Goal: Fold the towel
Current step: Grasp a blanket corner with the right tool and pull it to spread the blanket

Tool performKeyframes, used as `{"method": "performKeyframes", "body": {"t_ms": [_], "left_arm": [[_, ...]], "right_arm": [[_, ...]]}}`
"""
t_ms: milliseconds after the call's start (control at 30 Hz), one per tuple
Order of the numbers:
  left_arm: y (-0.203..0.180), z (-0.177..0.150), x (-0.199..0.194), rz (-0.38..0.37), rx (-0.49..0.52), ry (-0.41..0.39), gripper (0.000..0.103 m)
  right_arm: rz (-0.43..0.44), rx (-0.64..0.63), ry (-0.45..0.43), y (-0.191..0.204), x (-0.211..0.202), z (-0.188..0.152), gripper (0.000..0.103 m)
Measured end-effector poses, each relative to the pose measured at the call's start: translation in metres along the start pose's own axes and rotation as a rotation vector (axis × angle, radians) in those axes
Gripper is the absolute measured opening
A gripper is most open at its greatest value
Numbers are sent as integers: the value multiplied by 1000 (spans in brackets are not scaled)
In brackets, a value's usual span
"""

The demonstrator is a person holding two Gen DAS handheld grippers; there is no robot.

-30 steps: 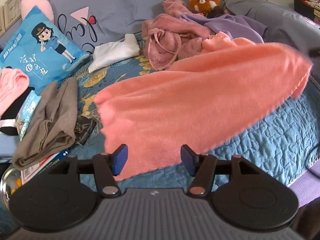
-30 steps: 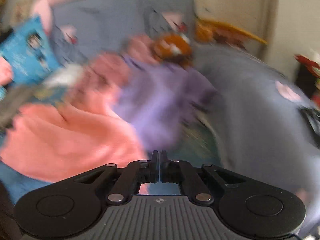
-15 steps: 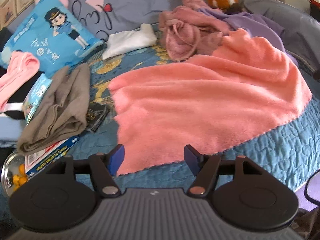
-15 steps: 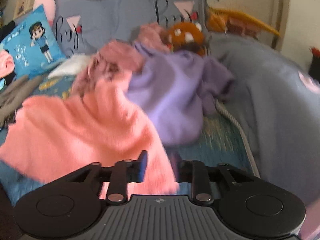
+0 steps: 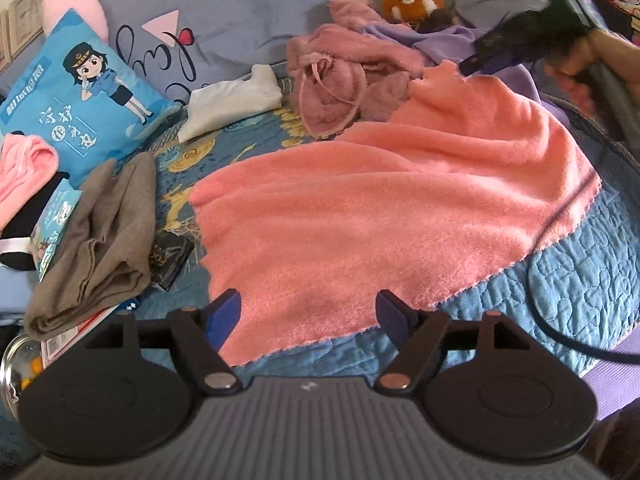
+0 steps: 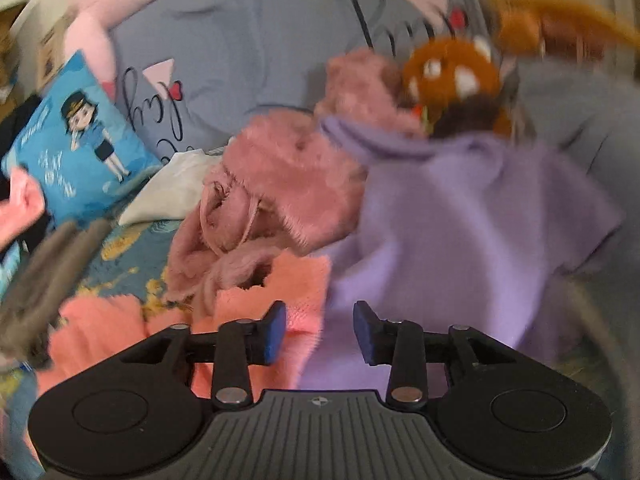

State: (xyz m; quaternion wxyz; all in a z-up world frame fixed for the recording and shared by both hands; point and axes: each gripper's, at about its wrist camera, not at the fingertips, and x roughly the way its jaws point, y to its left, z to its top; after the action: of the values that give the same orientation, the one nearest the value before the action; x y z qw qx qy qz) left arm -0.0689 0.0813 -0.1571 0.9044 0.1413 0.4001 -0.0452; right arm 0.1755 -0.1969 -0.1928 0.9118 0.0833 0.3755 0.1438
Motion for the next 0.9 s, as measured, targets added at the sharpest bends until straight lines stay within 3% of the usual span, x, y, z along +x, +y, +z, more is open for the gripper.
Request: {"method": "performKeyframes", "body": {"t_ms": [33, 167, 233, 300, 367, 400, 467, 533, 633, 733, 900], "left_arm": [[0, 0, 0, 1, -1, 1, 78], [5, -3, 2, 1, -20, 6, 79], [8, -4, 4, 1, -30, 7, 79], [9, -5, 5, 8, -28, 6, 79], [8, -5, 5, 9, -23, 4, 79], [7, -5, 5, 8, -19, 2, 79], [5, -6, 4, 4, -11, -1, 79], [4, -5, 2, 4, -5, -10, 79], [6, -5, -2, 6, -15, -24, 82], [9, -5, -4, 10, -29, -30, 83], [13, -6, -3, 16, -46, -22, 83]], "right_arm": [[6, -8, 2, 3, -1, -2, 2], [10, -77, -97, 17, -30, -7, 2], [-63, -91, -194, 22, -59, -6, 2], [-200, -133, -298, 30, -84, -2, 2], [-350, -228, -335, 35, -87, 6, 2], [-426, -278, -349, 37, -88, 10, 9], [-465, -302, -216, 30, -69, 22, 11], [-449, -226, -161, 17, -61, 26, 13], [-430, -70, -225, -2, -81, 10, 31], [-404, 71, -256, -22, -102, -17, 31], [-314, 213, -131, -59, -112, -93, 31]]}}
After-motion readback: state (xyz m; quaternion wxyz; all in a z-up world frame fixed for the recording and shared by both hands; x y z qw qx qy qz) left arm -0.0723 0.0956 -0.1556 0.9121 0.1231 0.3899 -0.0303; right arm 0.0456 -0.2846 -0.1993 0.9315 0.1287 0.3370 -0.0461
